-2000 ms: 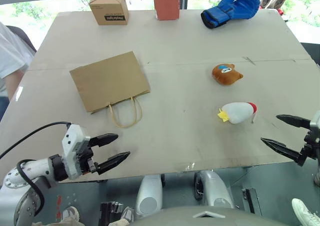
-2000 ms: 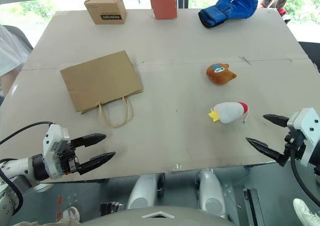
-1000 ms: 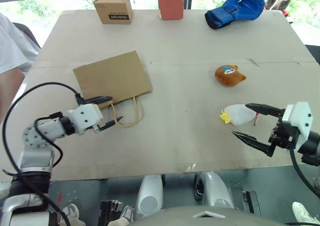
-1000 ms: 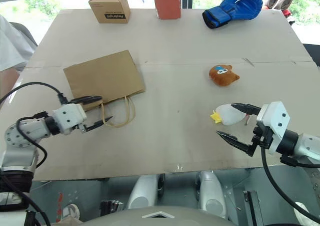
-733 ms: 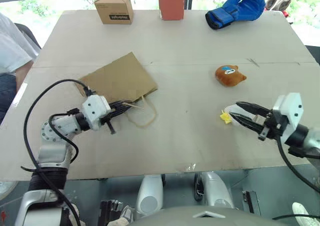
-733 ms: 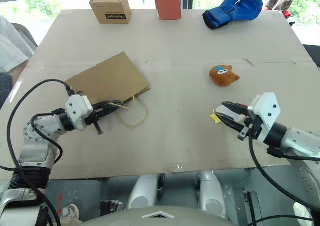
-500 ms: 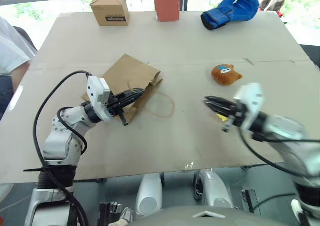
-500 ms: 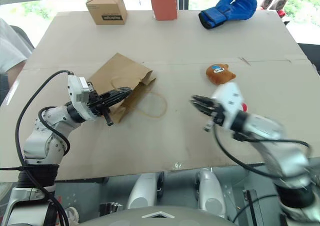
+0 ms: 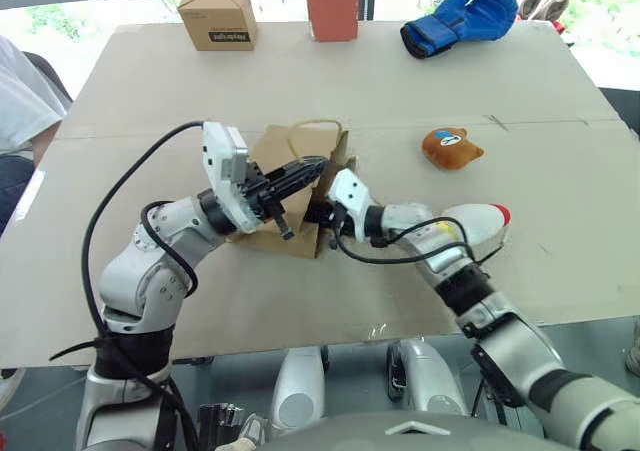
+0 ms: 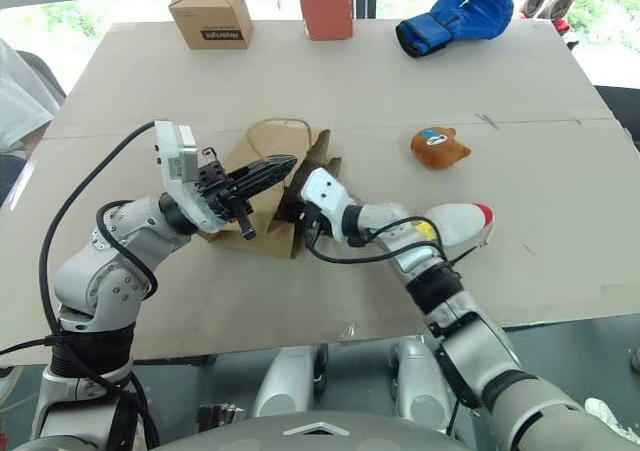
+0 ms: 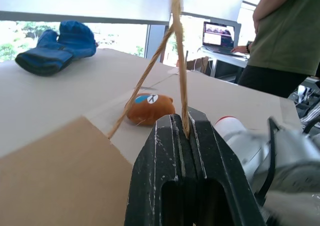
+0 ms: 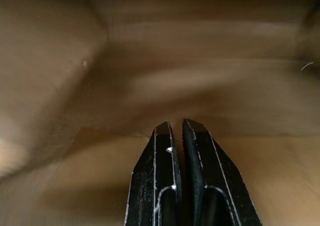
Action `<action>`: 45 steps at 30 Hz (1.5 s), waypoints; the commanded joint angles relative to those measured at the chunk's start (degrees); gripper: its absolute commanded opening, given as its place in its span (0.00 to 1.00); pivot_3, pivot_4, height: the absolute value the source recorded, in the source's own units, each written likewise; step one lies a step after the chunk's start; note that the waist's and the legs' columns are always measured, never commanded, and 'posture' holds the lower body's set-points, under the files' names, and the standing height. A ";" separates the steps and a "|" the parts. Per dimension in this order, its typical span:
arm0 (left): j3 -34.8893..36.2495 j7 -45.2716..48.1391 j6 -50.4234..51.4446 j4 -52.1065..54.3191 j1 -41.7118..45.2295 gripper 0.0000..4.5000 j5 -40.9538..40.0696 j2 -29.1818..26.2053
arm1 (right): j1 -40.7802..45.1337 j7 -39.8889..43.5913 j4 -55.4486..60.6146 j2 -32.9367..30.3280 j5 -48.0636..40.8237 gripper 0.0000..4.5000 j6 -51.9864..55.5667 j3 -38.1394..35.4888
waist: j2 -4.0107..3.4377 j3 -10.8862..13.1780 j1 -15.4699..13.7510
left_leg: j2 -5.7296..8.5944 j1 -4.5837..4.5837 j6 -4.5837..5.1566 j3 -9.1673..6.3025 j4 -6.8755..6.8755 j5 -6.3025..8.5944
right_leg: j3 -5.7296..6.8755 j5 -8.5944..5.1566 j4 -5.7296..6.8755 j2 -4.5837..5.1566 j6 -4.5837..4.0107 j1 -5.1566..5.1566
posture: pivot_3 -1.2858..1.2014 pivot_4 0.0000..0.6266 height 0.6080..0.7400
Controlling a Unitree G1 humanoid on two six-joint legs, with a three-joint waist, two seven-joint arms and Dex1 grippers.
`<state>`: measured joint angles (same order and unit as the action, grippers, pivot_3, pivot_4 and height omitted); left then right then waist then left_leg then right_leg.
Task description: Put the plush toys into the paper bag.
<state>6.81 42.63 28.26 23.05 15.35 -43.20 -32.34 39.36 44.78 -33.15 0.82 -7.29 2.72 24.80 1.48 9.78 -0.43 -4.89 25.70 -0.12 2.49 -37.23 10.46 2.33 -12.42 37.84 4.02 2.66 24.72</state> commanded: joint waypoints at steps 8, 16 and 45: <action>8.61 -12.79 -4.63 0.02 3.18 0.00 8.97 -0.26 | 2.85 -10.50 -14.42 7.78 8.96 0.02 -5.37 -1.33 | 0.00 -0.07 1.26 | -0.03 -0.18 -0.02 -0.03 0.05 -0.01 | 0.00 -0.08 0.13 -0.02 -0.13 -0.04 | 0.52 0.24 0.80; 8.39 -13.63 -10.13 -2.78 4.28 0.00 14.25 0.60 | 4.34 -15.89 -13.26 11.65 7.71 0.02 -4.90 -2.86 | -0.04 -0.10 1.03 | -0.05 -0.99 -0.31 0.01 0.13 0.14 | 0.01 -0.25 0.02 0.01 -0.07 -0.79 | 0.52 0.24 0.80; 3.48 0.53 -18.76 -10.71 3.84 0.00 12.98 4.03 | -28.06 -2.26 54.75 -49.54 -6.22 0.72 40.40 -20.94 | -0.07 0.02 -0.24 | 0.01 -0.02 -0.12 0.12 0.12 0.07 | -0.08 -0.27 -0.35 0.05 -0.01 0.00 | 0.52 0.24 0.80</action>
<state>10.19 41.44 9.88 10.58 17.93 -28.38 -27.90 10.09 42.77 24.25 -49.74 -14.50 45.37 2.61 1.42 9.80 -0.67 -4.88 25.68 -0.24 2.61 -37.13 10.53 2.24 -12.69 37.49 4.05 2.65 24.72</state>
